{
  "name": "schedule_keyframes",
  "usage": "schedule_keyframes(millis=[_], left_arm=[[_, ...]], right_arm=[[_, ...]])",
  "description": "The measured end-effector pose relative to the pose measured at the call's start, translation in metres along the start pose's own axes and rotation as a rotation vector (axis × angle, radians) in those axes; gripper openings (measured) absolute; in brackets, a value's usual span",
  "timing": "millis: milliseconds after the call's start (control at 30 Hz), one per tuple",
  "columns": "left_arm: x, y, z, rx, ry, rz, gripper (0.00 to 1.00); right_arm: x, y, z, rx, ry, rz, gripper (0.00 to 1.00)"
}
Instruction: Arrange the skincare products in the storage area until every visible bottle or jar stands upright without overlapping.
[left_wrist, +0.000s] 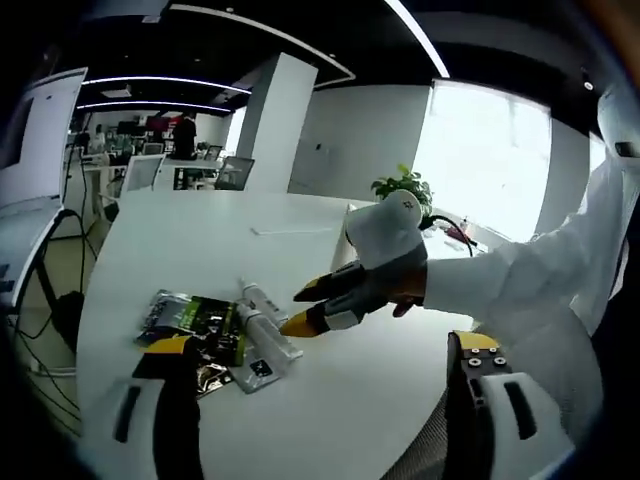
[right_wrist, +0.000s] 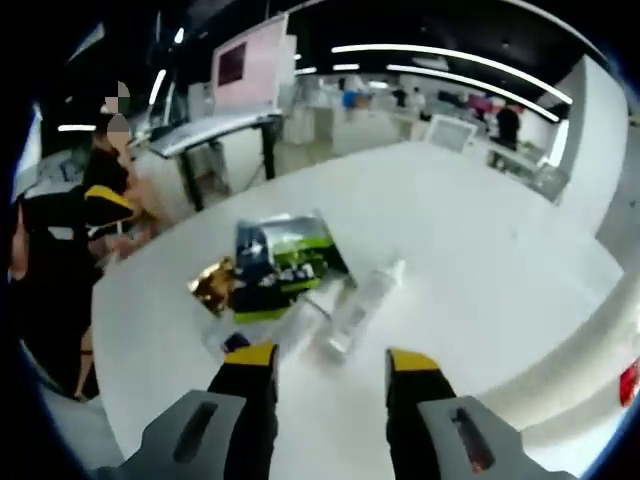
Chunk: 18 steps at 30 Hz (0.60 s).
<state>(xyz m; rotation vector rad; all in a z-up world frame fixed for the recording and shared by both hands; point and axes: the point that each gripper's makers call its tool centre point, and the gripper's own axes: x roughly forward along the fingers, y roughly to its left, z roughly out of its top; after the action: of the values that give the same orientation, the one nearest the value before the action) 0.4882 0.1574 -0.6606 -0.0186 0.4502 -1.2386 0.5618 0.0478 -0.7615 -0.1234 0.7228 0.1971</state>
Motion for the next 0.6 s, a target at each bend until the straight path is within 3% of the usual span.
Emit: schedule_keyframes(millis=[267,433,600], left_arm=[[0.001,-0.001,0.0,-0.028,-0.024,-0.012,0.99],[-0.001,0.001,-0.002,-0.037,-0.028,-0.007,0.99],[-0.002,0.004,-0.003,-0.044,-0.026,-0.002,0.99]], right_arm=[[0.013,-0.011,0.008,-0.024,0.032,-0.036,0.27],[0.02,-0.013,0.014,-0.005,0.056,-0.027,0.29],[0.032,-0.014,-0.002,-0.001,0.18,-0.025,0.27]])
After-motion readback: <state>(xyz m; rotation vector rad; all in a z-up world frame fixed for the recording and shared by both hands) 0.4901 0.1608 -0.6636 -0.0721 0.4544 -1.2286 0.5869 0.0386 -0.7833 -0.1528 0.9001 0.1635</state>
